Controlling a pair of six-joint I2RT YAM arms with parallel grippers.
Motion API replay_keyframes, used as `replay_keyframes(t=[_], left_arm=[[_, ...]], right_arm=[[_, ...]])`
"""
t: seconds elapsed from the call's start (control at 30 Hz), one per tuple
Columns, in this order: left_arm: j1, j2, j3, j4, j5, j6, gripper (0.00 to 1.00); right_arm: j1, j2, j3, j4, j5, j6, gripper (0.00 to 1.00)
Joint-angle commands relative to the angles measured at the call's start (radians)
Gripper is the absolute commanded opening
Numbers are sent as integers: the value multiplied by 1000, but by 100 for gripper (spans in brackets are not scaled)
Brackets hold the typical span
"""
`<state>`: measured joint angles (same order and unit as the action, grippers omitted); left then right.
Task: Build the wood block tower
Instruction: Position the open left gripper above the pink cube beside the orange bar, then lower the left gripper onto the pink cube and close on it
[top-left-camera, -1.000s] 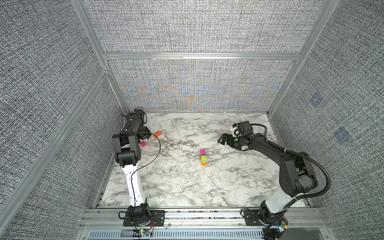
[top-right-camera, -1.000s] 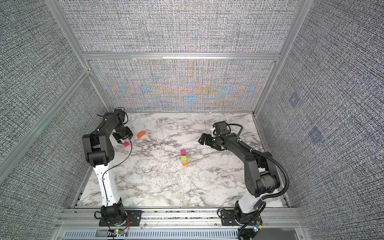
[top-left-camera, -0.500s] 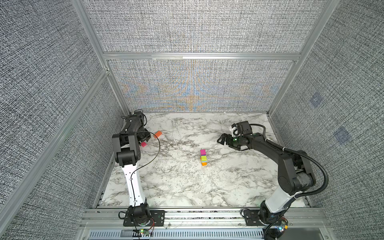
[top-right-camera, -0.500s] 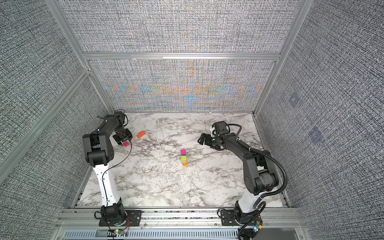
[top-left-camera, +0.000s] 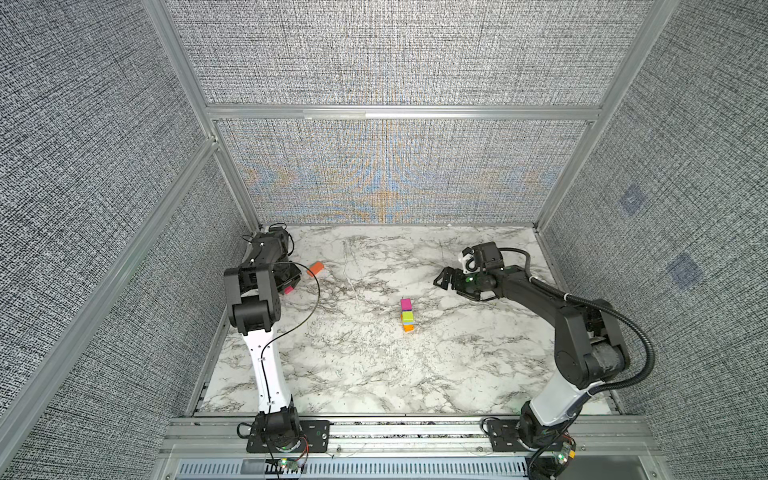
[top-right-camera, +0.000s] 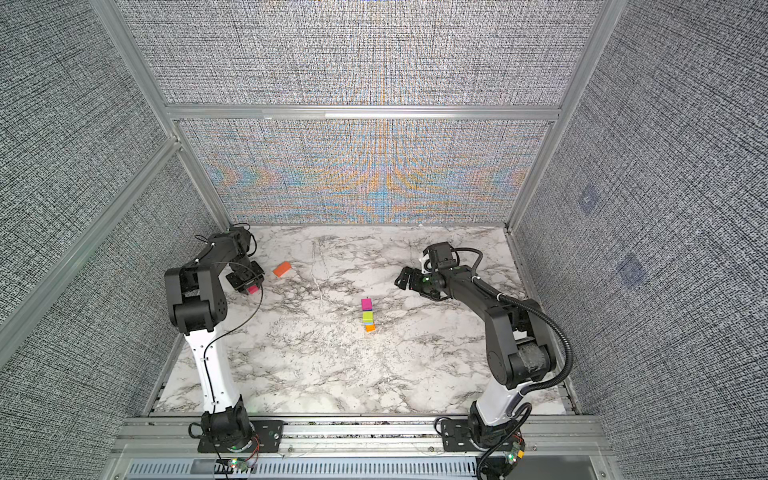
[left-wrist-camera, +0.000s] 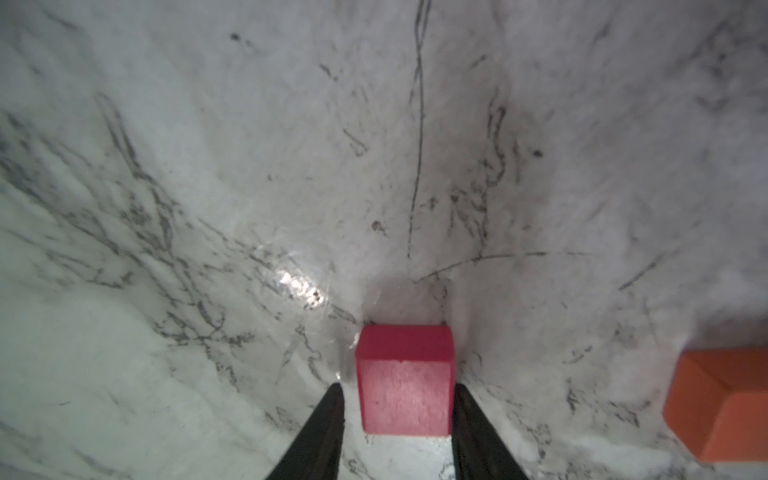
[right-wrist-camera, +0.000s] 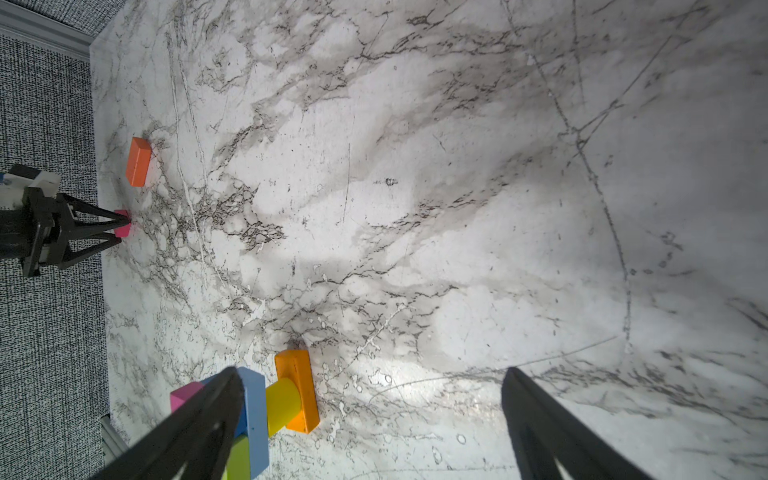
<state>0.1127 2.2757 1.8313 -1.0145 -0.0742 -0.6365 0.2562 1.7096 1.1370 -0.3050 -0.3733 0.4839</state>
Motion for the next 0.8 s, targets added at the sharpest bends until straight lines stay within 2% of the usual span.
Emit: replay_keyframes(t=[0.0,0.4,0.63,0.77], left_arm=[[1,-22,-5,10,14,-5,40],[1,-78,0,-13,22,22,32],[1,-72,2,-22,26,46,47],[1,-49,13,-28,28,51,48]], right_arm=[[1,-3,7,-2,-9,-2,99],[0,-19,7,-14,-10,-6,99],[0,-26,-3,-19,-12,-10,99],[2,-24,-1,-24,-13,-13,99]])
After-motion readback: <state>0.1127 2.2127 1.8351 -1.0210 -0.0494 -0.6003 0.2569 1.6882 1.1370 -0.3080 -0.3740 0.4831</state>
